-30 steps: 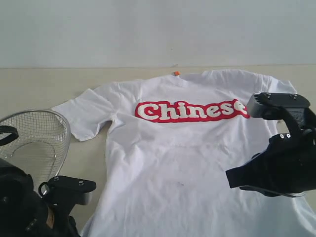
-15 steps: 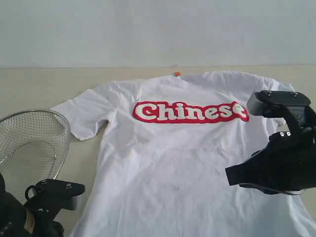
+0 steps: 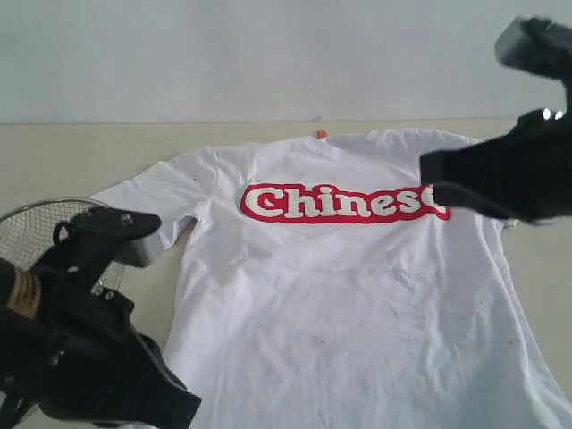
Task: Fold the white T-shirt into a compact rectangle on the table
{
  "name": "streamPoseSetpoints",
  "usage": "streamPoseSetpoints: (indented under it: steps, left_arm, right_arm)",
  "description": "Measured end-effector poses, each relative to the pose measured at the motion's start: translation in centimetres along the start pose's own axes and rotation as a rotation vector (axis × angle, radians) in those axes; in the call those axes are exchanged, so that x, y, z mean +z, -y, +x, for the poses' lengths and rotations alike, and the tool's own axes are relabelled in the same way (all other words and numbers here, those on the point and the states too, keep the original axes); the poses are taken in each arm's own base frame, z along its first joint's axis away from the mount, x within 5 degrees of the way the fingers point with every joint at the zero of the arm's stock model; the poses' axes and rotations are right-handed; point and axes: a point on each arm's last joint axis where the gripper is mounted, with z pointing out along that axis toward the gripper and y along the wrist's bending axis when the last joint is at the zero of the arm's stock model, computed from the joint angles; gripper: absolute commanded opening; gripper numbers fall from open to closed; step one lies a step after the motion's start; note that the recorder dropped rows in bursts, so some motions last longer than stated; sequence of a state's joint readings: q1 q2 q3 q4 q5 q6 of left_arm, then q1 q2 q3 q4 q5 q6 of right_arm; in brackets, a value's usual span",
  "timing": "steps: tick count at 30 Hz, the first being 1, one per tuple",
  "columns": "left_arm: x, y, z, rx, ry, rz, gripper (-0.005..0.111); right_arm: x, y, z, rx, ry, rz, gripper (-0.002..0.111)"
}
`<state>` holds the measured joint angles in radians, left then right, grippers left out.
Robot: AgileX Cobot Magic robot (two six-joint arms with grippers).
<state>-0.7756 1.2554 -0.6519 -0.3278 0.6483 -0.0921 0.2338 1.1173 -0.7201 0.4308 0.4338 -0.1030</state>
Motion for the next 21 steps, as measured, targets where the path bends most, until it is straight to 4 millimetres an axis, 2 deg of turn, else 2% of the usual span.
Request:
streamPoseSetpoints:
  steps: [3, 6, 9, 15, 16, 21]
  left_arm:
    - [-1.2, 0.1, -0.6, 0.054, 0.066, -0.014, 0.005]
    - [-1.3, -0.1, -1.1, 0.105, 0.11, -0.046, 0.005]
    - [-0.6, -0.3, -1.5, 0.126, 0.116, -0.067, 0.005]
    - [0.8, -0.6, -1.8, 0.139, 0.086, -0.095, 0.005]
    - [0.8, -0.6, -1.8, 0.14, 0.082, -0.097, 0.005]
    - [0.5, -0.5, -2.0, 0.145, 0.078, -0.097, 0.005]
  right_arm:
    - [-0.8, 1.4, -1.9, 0.042, 0.058, 0.054, 0.0]
    - [-0.7, 3.8, -3.1, 0.105, 0.072, 0.131, 0.002]
    - [0.1, 6.3, -3.1, 0.172, 0.031, 0.2, 0.014]
    - [1.3, 9.6, -3.4, 0.289, 0.027, 0.265, 0.051]
    - [1.6, 10.0, -3.6, 0.308, 0.022, 0.27, 0.053]
    - [3.4, 12.5, -5.6, 0.402, -0.008, 0.28, 0.052]
